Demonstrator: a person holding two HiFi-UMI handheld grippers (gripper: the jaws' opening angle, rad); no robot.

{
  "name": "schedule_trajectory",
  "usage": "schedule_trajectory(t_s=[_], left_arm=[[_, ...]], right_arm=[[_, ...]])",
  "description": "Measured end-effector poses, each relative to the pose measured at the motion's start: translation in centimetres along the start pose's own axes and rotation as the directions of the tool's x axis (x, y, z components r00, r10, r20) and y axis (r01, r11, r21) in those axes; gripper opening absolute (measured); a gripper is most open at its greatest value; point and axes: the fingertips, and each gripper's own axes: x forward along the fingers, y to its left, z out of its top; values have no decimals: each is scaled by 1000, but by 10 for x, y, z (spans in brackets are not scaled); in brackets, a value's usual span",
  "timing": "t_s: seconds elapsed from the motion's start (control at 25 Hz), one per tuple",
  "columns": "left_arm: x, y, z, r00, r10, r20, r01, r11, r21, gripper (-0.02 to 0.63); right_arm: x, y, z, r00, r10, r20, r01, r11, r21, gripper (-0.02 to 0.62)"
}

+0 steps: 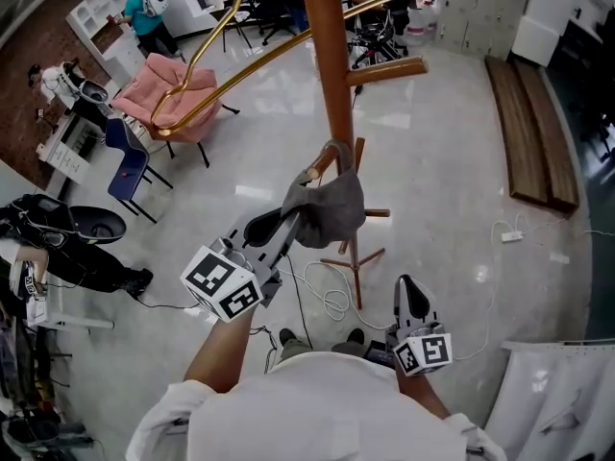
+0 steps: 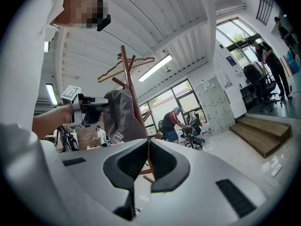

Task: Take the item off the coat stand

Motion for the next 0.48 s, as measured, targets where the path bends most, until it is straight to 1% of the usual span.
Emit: schedule_trajectory(t_s=[0.32, 0.48], left_arm=[[-40, 0, 20, 998, -11, 57, 12, 1000, -16, 21], [-41, -6, 31, 996, -7, 85, 10, 1000, -23, 21]], right_arm=[[-5, 29, -10, 1000, 19, -7, -19, 1000, -2, 26], [-6, 23, -6, 999, 31, -13, -31, 1000, -4, 26]])
